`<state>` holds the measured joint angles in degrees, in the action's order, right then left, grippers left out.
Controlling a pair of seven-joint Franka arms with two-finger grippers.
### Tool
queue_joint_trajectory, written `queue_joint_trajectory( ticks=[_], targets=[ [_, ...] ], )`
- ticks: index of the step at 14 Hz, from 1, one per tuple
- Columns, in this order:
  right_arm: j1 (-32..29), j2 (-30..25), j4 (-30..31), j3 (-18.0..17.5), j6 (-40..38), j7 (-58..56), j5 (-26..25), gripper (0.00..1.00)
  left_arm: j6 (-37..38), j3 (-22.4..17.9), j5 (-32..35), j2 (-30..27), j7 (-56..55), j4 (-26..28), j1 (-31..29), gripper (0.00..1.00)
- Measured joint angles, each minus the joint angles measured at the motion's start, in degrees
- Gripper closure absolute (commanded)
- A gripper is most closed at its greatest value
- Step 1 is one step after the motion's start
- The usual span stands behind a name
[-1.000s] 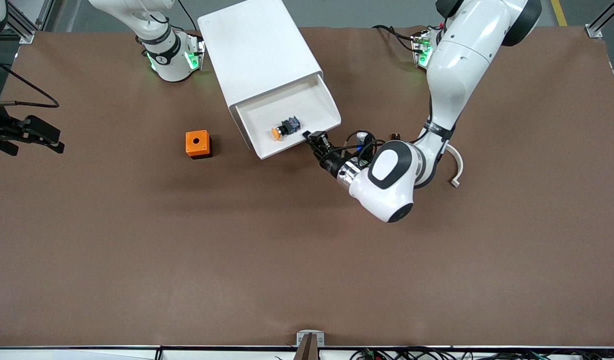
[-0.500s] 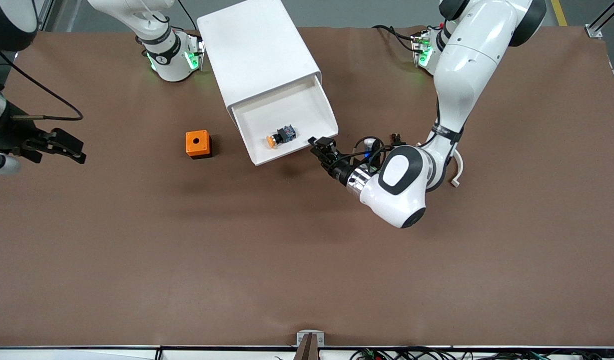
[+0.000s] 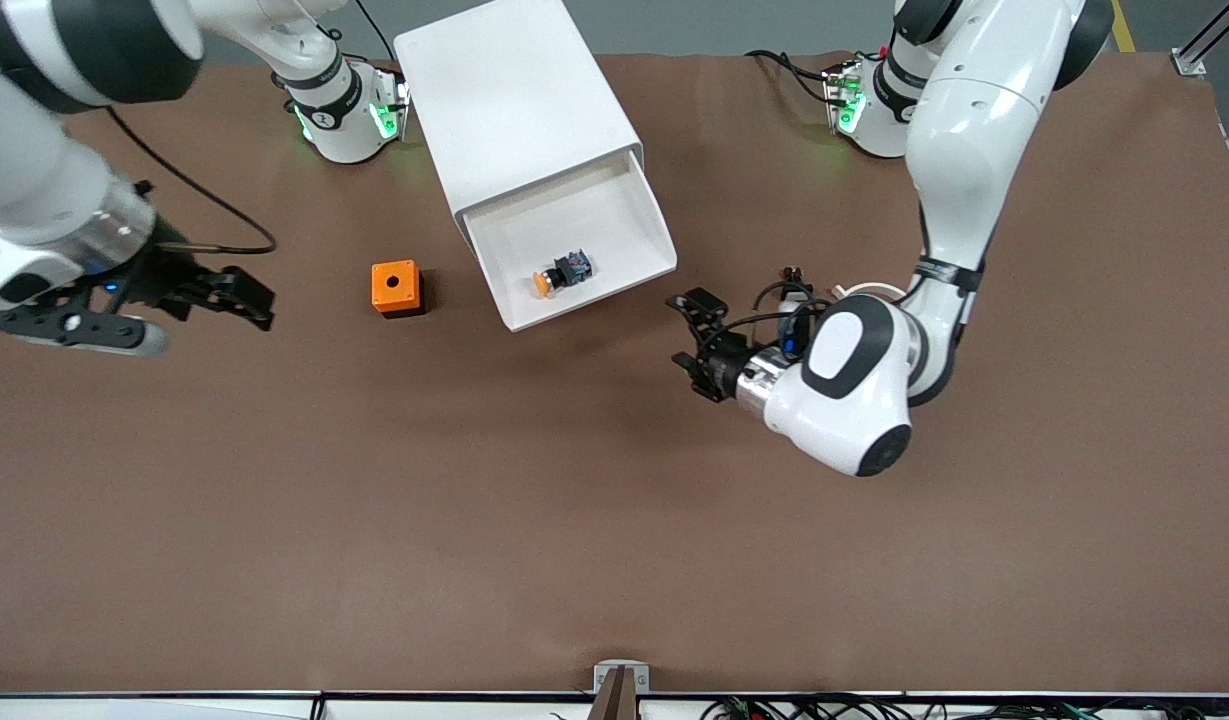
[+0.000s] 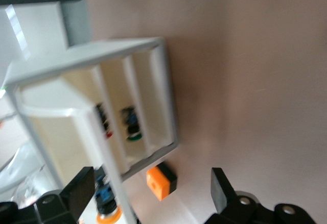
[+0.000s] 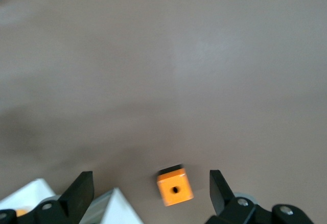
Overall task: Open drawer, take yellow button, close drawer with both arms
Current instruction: 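Reach the right gripper into the drawer above the yellow button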
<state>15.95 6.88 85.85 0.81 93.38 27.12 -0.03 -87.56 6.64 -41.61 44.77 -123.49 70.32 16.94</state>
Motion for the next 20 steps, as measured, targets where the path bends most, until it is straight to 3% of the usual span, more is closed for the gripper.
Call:
queue_joint_trajectory(
  ticks=[5,9,14,20],
  targets=[
    [12.14,0.70,0.06,-0.29,-0.17,28.03,-0.14,0.00,0.42,-0.25,13.84,-4.17,22.85,-0.97,-6.61,0.00],
    [19.26,4.31,0.22,-0.33,-0.02,47.96,0.03,0.00,0.63,-1.09,26.30,-6.21,33.91,-0.95,-6.80,0.00],
    [23.98,9.41,0.24,-0.32,2.58,60.77,3.07,0.00,-0.28,-7.10,27.89,-6.73,49.68,-0.97,-6.89,0.00],
    [27.40,13.26,0.24,-0.31,5.30,65.88,3.34,0.00,-0.36,-7.53,28.10,-7.70,54.87,-0.97,-5.71,0.00]
  ],
)
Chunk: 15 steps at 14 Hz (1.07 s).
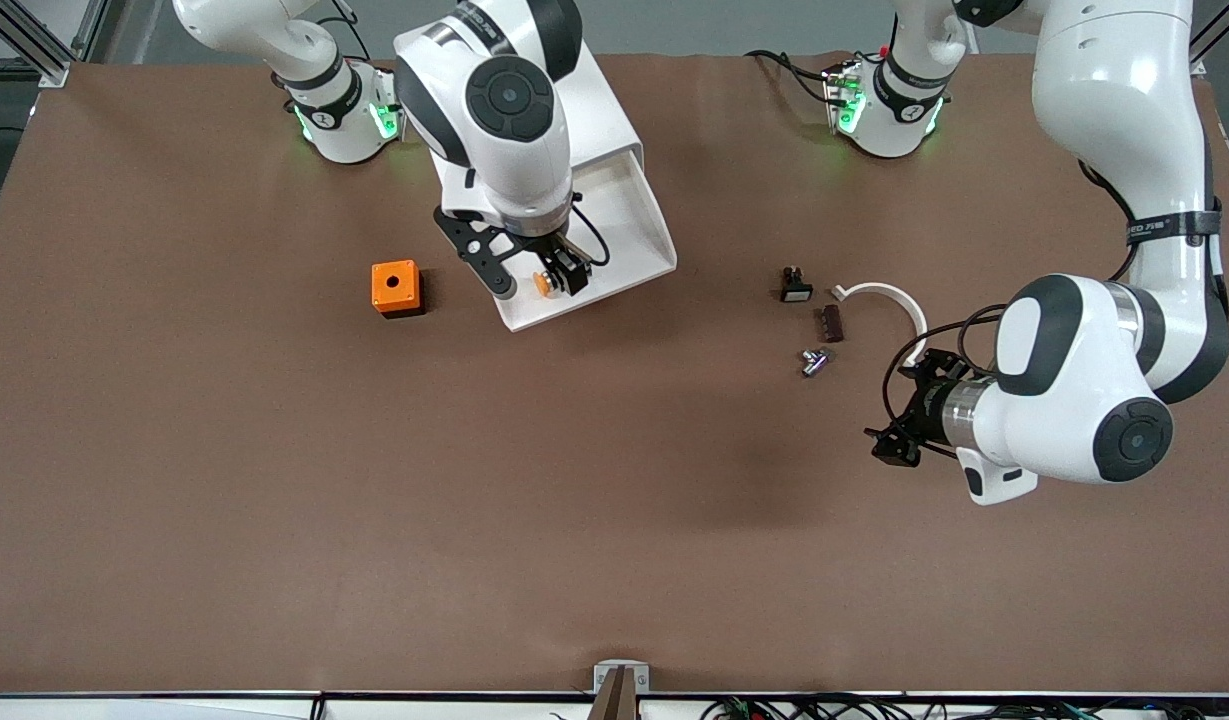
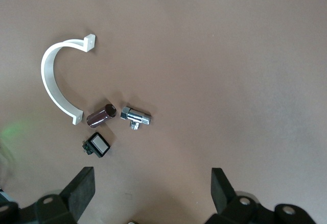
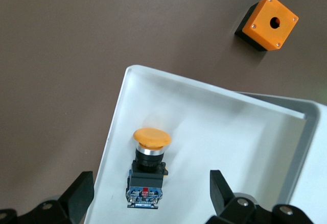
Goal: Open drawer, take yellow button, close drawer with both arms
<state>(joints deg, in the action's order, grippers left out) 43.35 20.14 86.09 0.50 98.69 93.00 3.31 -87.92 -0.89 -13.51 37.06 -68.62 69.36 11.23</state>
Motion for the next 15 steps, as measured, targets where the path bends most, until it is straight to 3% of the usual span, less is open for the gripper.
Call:
queue_joint_trajectory(
  ticks=[10,13,15],
  targets=[
    [1.39,3.57,0.04,0.03,0.79,3.14,-0.03,0.00,-0.77,0.14,0.42,-1.26,9.06,-0.02,1.22,0.00],
    [1.41,4.30,0.04,0.09,0.87,3.15,-0.04,0.00,-1.52,0.27,4.85,-1.26,9.02,0.06,3.98,0.00],
    [1.42,4.44,0.04,0.10,0.87,3.15,-0.04,0.26,-1.63,0.28,6.01,-1.26,8.98,0.08,5.48,0.00]
  ],
)
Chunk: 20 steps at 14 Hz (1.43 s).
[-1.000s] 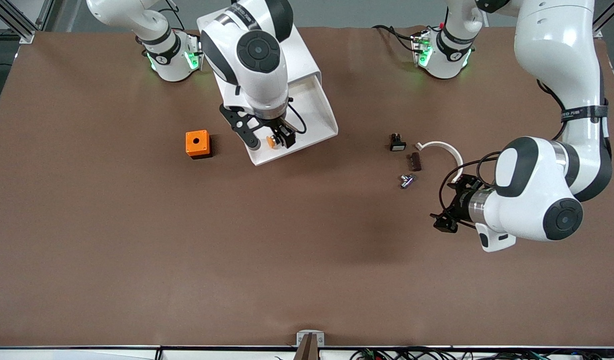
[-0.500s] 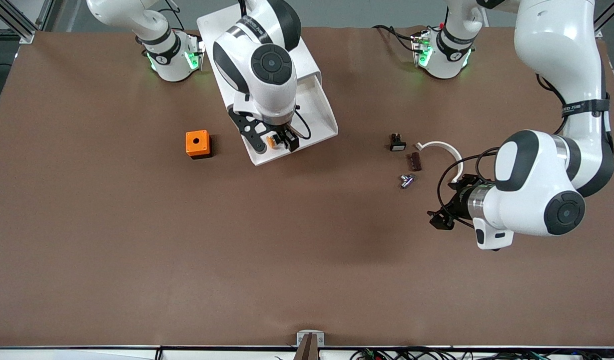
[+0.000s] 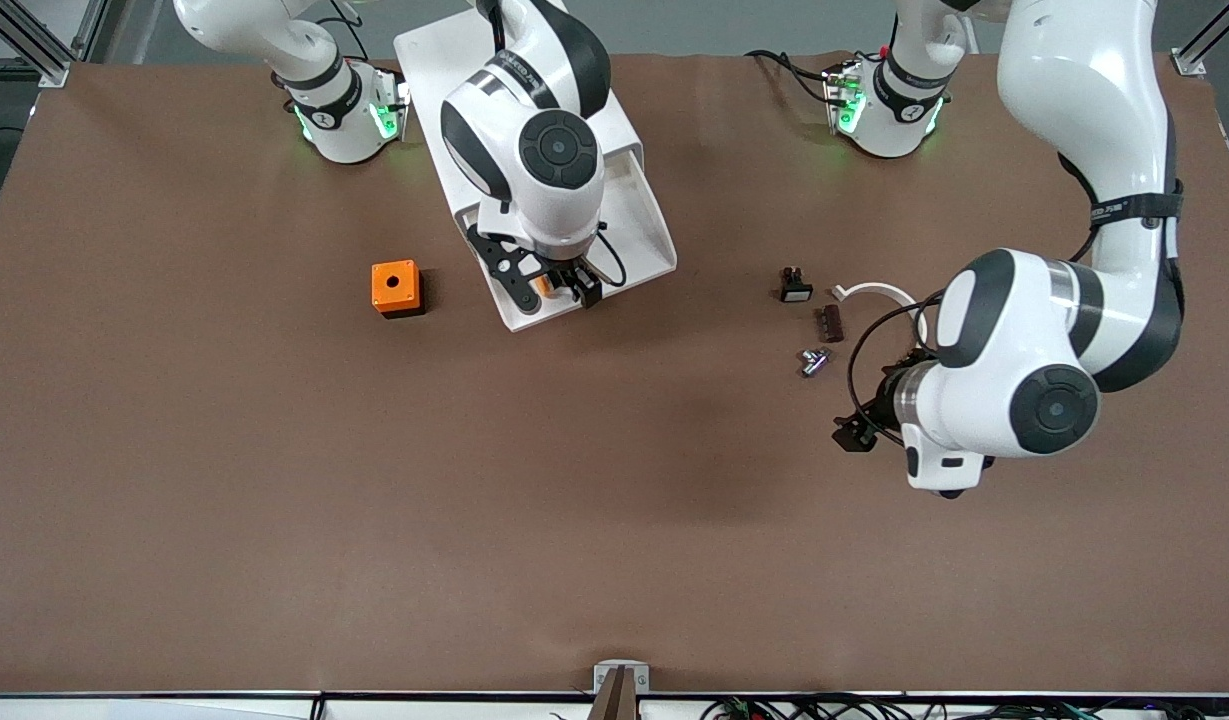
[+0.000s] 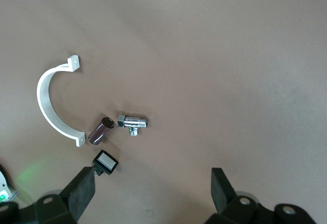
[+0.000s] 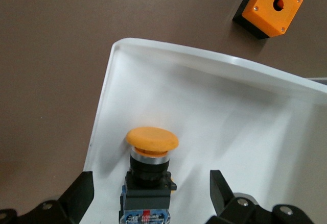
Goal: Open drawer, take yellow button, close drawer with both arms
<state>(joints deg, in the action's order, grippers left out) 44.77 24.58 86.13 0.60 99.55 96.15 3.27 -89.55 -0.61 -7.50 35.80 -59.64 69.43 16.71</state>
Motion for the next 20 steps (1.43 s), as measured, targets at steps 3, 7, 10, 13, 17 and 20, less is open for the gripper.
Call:
queue_joint_trajectory(
  ticks=[3,7,10,13,17,20],
  targets=[
    [0.42,0.25,0.01,-0.01,0.00,0.00,0.00,0.54,-0.47,0.01,0.29,0.00,0.17,0.02,1.07,0.00],
    [1.37,0.45,-0.01,0.01,0.00,-0.03,-0.39,0.82,-1.74,0.85,2.86,-0.04,1.75,0.02,2.05,0.00],
    [2.05,0.46,-0.14,0.01,-0.01,-0.03,-1.31,0.82,-1.87,1.63,3.14,-0.55,2.00,0.04,2.57,0.00],
    [2.07,0.45,-1.74,0.44,-1.48,-0.39,-1.54,0.82,-2.52,4.11,3.20,-1.96,3.35,0.43,2.59,0.00],
    [-2.47,-0.03,-10.41,1.69,-14.69,-11.36,-2.19,0.83,-10.50,10.32,3.28,-5.03,3.62,7.52,2.75,0.00],
    [-12.53,-1.80,-13.36,2.30,-19.70,-32.39,-2.35,0.82,-21.09,15.66,3.33,-6.30,3.60,15.65,3.73,0.00]
  ],
)
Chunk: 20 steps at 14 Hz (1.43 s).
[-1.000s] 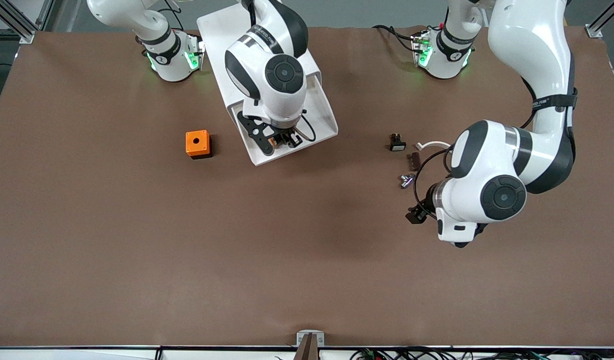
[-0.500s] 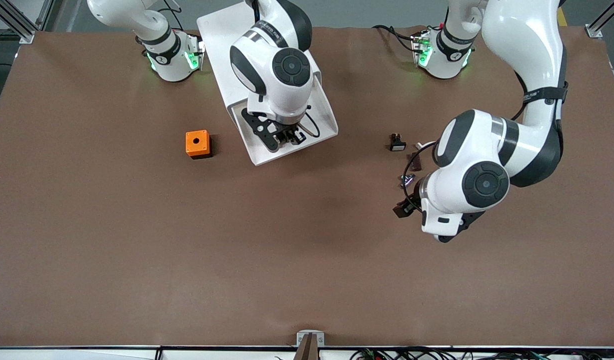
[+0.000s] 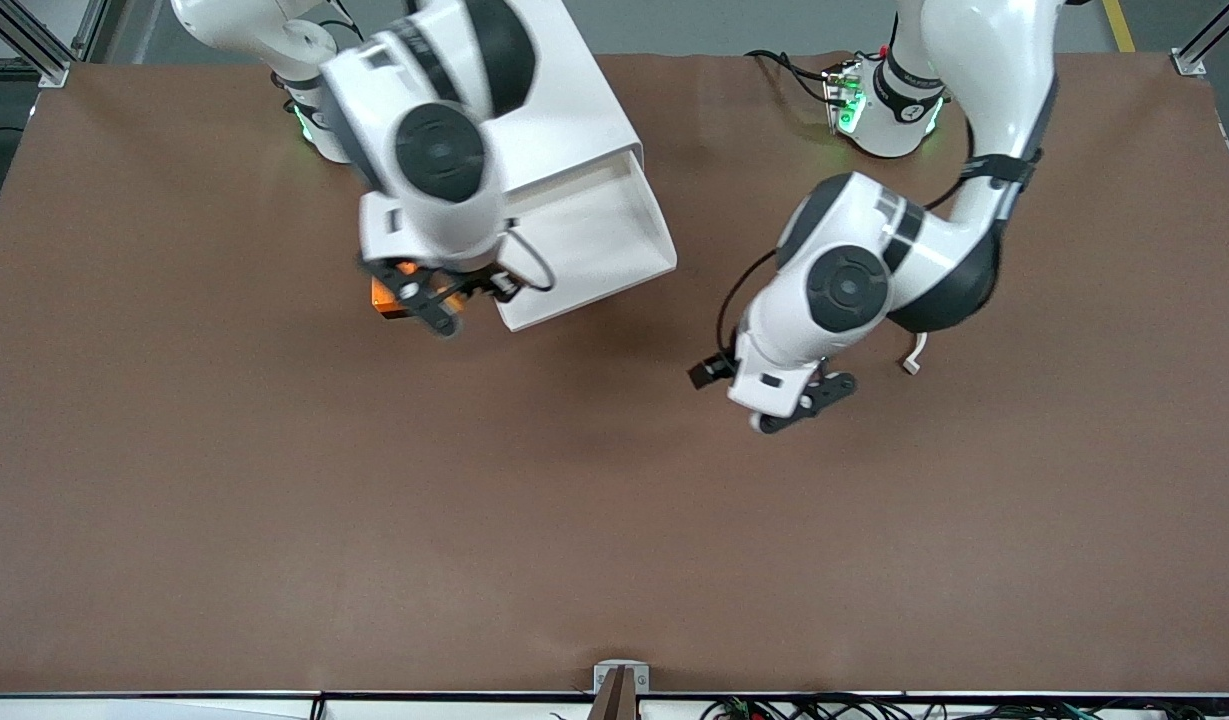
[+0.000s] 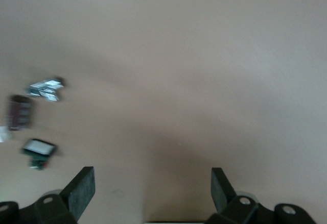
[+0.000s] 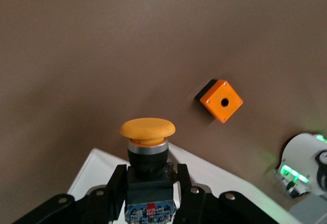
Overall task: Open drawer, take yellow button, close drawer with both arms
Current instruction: 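Lift the yellow button out of the drawer with the right gripper, then push the drawer shut with the left gripper while the right gripper holds the button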
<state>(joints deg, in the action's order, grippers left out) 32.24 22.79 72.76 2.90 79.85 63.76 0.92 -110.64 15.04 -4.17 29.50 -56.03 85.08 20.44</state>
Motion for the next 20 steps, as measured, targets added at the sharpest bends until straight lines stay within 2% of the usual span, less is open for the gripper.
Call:
queue_joint_trajectory(
  ticks=[2,5,8,11,14,18,20],
  targets=[
    [-8.60,-1.13,-0.04,0.17,-1.38,-15.54,-0.44,0.82,-3.19,1.04,0.01,0.03,0.00,2.74,3.10,0.00],
    [-20.19,-1.36,0.36,0.28,-1.31,-37.92,-3.40,0.81,-3.84,1.21,0.01,-0.06,-0.62,3.85,8.34,0.00],
    [-27.84,-1.27,3.18,0.25,3.91,-53.48,-5.46,0.81,-3.88,1.24,0.15,-0.21,-2.84,4.85,12.10,0.00],
    [-33.99,-0.95,9.25,0.22,14.19,-66.33,-6.20,0.82,-3.74,2.15,0.17,-0.71,-4.88,5.43,13.31,0.00],
    [-39.28,-0.31,17.26,0.19,27.45,-74.65,-6.32,0.82,-3.64,5.04,0.20,-1.02,-7.59,6.32,13.46,0.00],
    [-45.09,1.50,28.38,0.11,47.96,-80.06,-6.36,0.84,-3.49,8.68,0.24,-1.91,-9.65,8.30,13.74,0.00],
    [-46.54,2.98,32.34,0.06,55.24,-80.34,-6.37,0.85,-3.49,9.69,0.24,-1.99,-10.19,9.12,14.01,0.00]
  ],
)
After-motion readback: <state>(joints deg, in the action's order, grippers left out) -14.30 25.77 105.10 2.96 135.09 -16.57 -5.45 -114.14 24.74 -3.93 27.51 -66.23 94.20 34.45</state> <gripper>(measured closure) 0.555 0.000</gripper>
